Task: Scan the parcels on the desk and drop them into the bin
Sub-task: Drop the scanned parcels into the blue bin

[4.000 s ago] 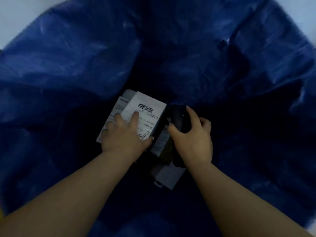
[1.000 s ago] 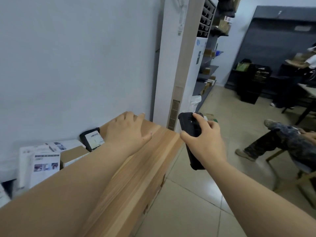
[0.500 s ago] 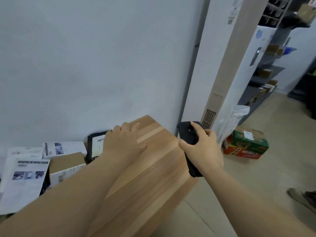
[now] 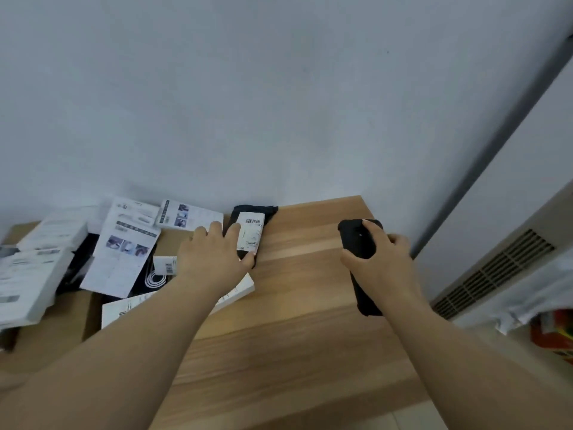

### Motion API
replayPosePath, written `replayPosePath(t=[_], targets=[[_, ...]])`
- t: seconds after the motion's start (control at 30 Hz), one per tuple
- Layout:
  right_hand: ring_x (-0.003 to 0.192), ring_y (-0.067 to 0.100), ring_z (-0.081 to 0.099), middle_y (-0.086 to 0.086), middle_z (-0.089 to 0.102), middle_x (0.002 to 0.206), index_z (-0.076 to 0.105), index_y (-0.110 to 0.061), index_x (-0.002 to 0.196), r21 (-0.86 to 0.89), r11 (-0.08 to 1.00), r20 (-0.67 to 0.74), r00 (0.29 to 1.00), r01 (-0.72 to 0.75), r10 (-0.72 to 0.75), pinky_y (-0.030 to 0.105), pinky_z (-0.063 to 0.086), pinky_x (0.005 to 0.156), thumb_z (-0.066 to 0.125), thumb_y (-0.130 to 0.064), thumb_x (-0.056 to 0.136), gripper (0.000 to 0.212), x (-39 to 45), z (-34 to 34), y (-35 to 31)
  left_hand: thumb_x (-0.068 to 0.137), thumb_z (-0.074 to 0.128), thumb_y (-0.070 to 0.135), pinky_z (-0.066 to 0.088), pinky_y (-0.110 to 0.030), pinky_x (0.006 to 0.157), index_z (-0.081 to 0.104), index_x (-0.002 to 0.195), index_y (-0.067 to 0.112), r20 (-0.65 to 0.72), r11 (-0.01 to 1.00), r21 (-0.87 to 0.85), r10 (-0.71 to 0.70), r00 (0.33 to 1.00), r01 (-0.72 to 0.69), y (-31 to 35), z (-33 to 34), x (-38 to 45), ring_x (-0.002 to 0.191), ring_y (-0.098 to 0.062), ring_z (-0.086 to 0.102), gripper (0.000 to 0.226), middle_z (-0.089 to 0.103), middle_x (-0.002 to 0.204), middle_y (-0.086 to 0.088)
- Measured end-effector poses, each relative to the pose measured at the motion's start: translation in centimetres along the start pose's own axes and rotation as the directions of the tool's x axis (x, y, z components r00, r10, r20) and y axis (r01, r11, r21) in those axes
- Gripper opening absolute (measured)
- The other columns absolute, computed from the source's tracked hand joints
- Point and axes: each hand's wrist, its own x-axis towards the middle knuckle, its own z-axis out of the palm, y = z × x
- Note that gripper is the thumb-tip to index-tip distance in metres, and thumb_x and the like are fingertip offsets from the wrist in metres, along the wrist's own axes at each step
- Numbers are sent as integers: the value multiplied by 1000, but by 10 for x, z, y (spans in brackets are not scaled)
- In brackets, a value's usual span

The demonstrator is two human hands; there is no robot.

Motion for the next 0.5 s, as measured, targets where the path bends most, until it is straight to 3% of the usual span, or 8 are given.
replayPosePath(t=[0.1, 0.3, 0.5], targets=[[102, 19, 48, 1, 35, 142, 35, -45, 149, -21, 999, 71, 997, 30, -29, 31, 41, 78, 65, -51, 86, 70, 22, 28, -14, 93, 34, 64, 42, -36, 86, 35, 143, 28, 36, 1000, -10, -21, 999, 22, 0, 16, 23, 112, -25, 50, 62, 50, 127, -4], [105, 23, 53, -2, 34, 142, 34, -47, 148, -30, 996, 182, 980, 88, -81, 35, 47, 77, 63, -50, 86, 69, 70, 80, -31, 94, 33, 64, 41, -38, 92, 28, 148, 27, 153, 998, -20, -52, 987, 56, 3, 49, 63, 122, -28, 46, 65, 45, 137, -6], [116, 29, 53, 0, 31, 146, 33, -47, 148, -84, 991, 307, 949, 106, -76, 41, 52, 89, 62, -53, 86, 69, 106, 121, -30, 95, 35, 64, 41, -40, 97, 27, 149, 27, 302, 990, -42, -114, 946, 133, 0, 88, 91, 127, -29, 42, 66, 39, 142, -8]])
